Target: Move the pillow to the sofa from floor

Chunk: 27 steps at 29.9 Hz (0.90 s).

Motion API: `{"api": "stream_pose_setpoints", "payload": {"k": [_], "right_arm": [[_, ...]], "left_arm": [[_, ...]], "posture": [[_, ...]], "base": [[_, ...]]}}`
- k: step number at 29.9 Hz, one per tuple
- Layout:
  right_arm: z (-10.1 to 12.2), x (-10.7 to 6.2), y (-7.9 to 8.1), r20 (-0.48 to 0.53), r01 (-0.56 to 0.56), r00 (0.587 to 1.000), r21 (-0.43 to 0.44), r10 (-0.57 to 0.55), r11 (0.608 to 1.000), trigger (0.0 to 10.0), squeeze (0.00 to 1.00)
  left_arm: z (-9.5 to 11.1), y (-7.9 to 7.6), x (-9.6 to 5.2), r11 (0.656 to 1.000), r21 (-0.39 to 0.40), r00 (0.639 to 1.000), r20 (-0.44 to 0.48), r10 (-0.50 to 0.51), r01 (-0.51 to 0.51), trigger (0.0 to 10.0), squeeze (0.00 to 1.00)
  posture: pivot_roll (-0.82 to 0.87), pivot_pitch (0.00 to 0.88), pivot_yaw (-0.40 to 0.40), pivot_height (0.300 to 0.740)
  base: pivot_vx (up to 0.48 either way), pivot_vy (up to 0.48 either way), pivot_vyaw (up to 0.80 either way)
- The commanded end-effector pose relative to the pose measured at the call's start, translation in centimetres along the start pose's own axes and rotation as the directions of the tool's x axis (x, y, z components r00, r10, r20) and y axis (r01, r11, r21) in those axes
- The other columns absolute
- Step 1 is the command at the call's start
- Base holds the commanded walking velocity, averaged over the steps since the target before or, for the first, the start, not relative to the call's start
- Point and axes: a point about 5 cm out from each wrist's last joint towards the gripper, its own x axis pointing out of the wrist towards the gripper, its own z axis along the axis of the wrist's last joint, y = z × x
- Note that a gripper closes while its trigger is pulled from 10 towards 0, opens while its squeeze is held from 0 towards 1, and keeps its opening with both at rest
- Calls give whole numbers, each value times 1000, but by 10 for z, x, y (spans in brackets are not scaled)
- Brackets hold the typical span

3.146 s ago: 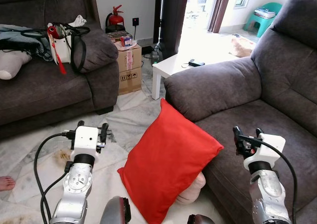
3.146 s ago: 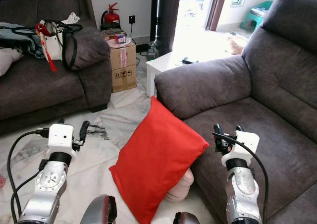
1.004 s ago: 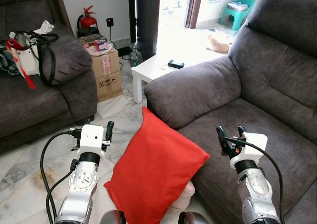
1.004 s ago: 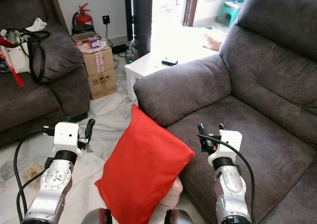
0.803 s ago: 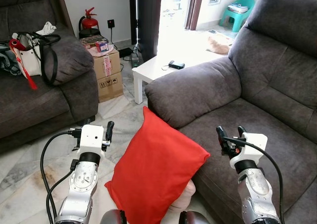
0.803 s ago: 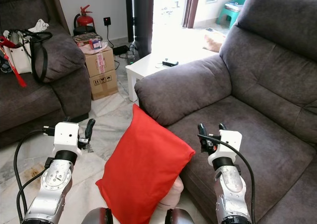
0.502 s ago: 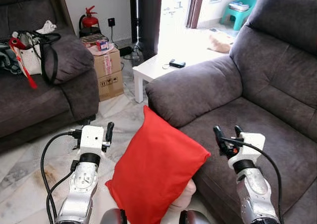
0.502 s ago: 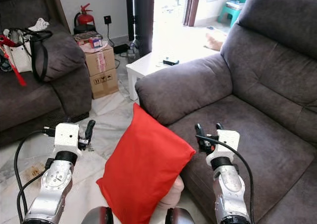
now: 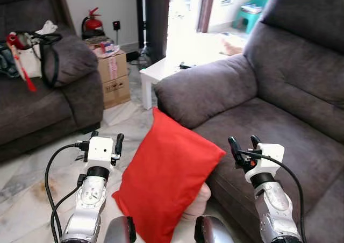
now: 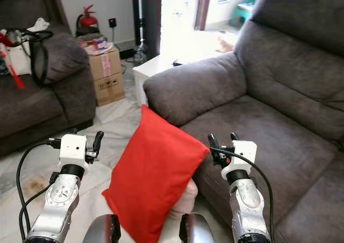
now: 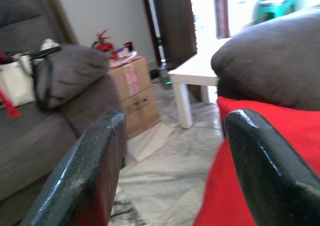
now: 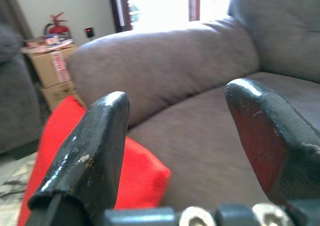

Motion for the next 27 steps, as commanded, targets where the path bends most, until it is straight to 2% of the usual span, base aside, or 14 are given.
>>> {"api": "stream_pose_setpoints", "payload": {"k": [1,13,18,27], "right_arm": [[2,0,-1,7,0,1000,0,0,1000,10000,0],[2,0,5,4,-45,999,-16,45,999,10000,0],[3,0,9,7,-73,997,-19,73,997,10000,0],[0,-1,7,-4,-62,998,-5,62,998,10000,0]], "left_arm": [[1,-5,2,1000,-3,1000,4,-13,13,10000,0],[0,-4,2,1000,-17,1000,-5,1,-1,10000,0],[0,-3,3,1000,-18,1000,-3,6,-6,10000,0],[1,-3,3,1000,-20,1000,-1,8,-8,10000,0]], "posture": [[-43,0,-54,585],[-37,0,-59,585],[-39,0,-57,585],[-39,0,-60,585]], "base": [[0,0,0],[0,0,0],[0,0,760],[0,0,0]]}}
